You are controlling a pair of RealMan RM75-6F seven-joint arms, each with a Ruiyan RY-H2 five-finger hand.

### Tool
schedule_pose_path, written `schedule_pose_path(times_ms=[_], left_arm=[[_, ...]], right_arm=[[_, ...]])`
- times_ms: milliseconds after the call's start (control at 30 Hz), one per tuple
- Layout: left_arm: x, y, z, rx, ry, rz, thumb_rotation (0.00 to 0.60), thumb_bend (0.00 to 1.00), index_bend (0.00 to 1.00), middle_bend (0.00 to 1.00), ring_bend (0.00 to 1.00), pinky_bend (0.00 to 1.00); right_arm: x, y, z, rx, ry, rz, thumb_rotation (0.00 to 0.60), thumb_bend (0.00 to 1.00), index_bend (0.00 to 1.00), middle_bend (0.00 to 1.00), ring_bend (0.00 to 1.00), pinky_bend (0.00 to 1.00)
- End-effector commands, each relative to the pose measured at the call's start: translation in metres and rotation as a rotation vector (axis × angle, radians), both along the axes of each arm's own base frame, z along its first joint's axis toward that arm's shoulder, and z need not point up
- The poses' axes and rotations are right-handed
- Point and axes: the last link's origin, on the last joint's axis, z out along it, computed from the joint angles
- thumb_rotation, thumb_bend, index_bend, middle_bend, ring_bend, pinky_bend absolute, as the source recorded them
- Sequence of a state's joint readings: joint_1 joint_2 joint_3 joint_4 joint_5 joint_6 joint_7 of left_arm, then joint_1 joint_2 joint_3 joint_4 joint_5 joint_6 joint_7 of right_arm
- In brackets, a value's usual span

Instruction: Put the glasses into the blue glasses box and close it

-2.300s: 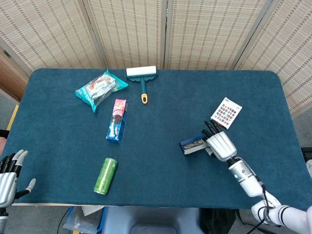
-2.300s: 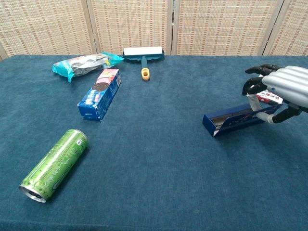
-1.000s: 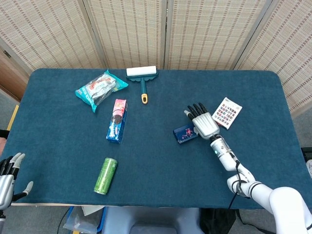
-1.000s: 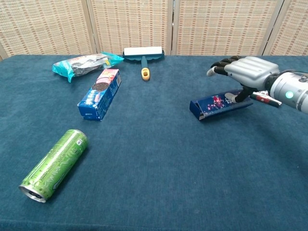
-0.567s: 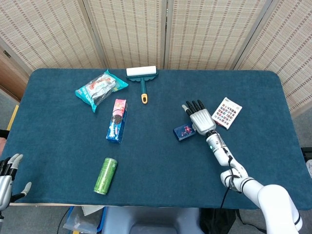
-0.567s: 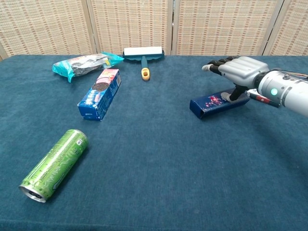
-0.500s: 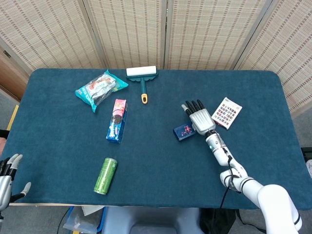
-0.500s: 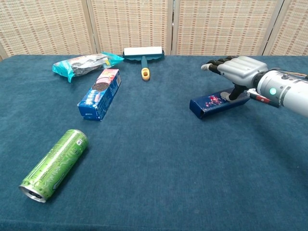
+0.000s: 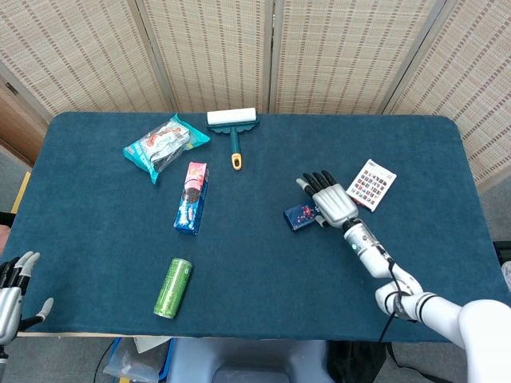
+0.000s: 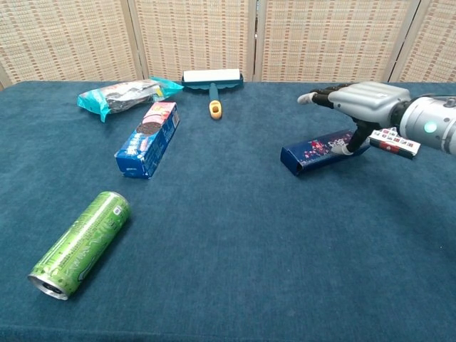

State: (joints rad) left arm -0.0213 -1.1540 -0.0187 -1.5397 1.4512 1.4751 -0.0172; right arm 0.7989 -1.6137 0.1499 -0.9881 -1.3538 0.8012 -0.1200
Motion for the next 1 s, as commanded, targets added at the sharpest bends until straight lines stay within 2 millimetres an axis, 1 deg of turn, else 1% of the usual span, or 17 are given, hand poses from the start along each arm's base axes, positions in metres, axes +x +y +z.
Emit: schedule_pose_path(times_ms=[33, 300, 367, 400, 467, 500, 633, 733, 800, 867, 900, 967, 1000], left_arm=[[0.000, -0.001, 0.001, 0.002, 0.001, 0.003, 0.600, 0.31, 0.04, 0.00, 0.00, 0.00], [-0.001, -0.002, 0.002, 0.002, 0.004, 0.011, 0.600, 0.31, 0.04, 0.00, 0.00, 0.00], [-0.001, -0.002, 0.002, 0.002, 0.004, 0.011, 0.600, 0.31, 0.04, 0.00, 0.00, 0.00], [-0.001, -0.002, 0.002, 0.002, 0.005, 0.010, 0.600, 0.31, 0.04, 0.00, 0.00, 0.00], [-0.001, -0.001, 0.003, 0.004, 0.005, 0.010, 0.600, 0.31, 0.04, 0.00, 0.00, 0.00], [-0.001, -0.001, 0.003, 0.004, 0.005, 0.011, 0.600, 0.31, 0.04, 0.00, 0.00, 0.00], [-0.001, -0.001, 0.003, 0.005, 0.005, 0.011, 0.600, 0.31, 0.04, 0.00, 0.00, 0.00], [-0.001, 0.000, 0.002, 0.002, 0.005, 0.010, 0.600, 0.31, 0.04, 0.00, 0.00, 0.00], [-0.001, 0.000, 0.001, -0.001, 0.006, 0.012, 0.600, 0.31, 0.04, 0.00, 0.00, 0.00], [-0.001, 0.000, 0.001, -0.002, 0.005, 0.011, 0.600, 0.31, 0.04, 0.00, 0.00, 0.00], [-0.001, 0.000, 0.001, -0.002, 0.005, 0.010, 0.600, 0.31, 0.04, 0.00, 0.00, 0.00], [0.000, 0.001, 0.001, -0.001, 0.005, 0.007, 0.600, 0.31, 0.04, 0.00, 0.00, 0.00], [0.000, 0.001, 0.001, 0.000, 0.005, 0.005, 0.600, 0.31, 0.04, 0.00, 0.00, 0.00]], right_arm=[[-0.006, 0.002, -0.001, 0.043, 0.049, -0.049, 0.600, 0.24, 0.06, 0.03, 0.00, 0.00], [-0.009, -0.007, -0.011, 0.057, 0.106, -0.110, 0.600, 0.24, 0.13, 0.03, 0.00, 0.00], [-0.008, -0.010, -0.013, 0.055, 0.107, -0.120, 0.600, 0.24, 0.17, 0.03, 0.00, 0.00], [-0.007, -0.012, -0.014, 0.053, 0.106, -0.123, 0.600, 0.24, 0.20, 0.03, 0.00, 0.00], [-0.006, -0.014, -0.014, 0.047, 0.104, -0.124, 0.600, 0.25, 0.29, 0.04, 0.00, 0.00], [-0.005, -0.015, -0.014, 0.043, 0.101, -0.123, 0.600, 0.26, 0.34, 0.06, 0.00, 0.00], [-0.005, -0.016, -0.014, 0.027, 0.088, -0.118, 0.600, 0.29, 0.49, 0.12, 0.00, 0.00], [-0.006, -0.015, -0.014, 0.023, 0.088, -0.110, 0.600, 0.30, 0.57, 0.15, 0.00, 0.00], [-0.007, -0.014, -0.014, 0.028, 0.088, -0.105, 0.600, 0.30, 0.59, 0.16, 0.00, 0.00], [-0.007, -0.011, -0.014, 0.035, 0.084, -0.101, 0.600, 0.28, 0.57, 0.15, 0.00, 0.00], [-0.007, -0.010, -0.014, 0.039, 0.081, -0.100, 0.600, 0.25, 0.50, 0.13, 0.00, 0.00], [-0.008, -0.006, -0.012, 0.053, 0.078, -0.100, 0.600, 0.21, 0.31, 0.09, 0.00, 0.00], [-0.007, -0.004, -0.010, 0.058, 0.077, -0.097, 0.600, 0.19, 0.15, 0.07, 0.00, 0.00]])
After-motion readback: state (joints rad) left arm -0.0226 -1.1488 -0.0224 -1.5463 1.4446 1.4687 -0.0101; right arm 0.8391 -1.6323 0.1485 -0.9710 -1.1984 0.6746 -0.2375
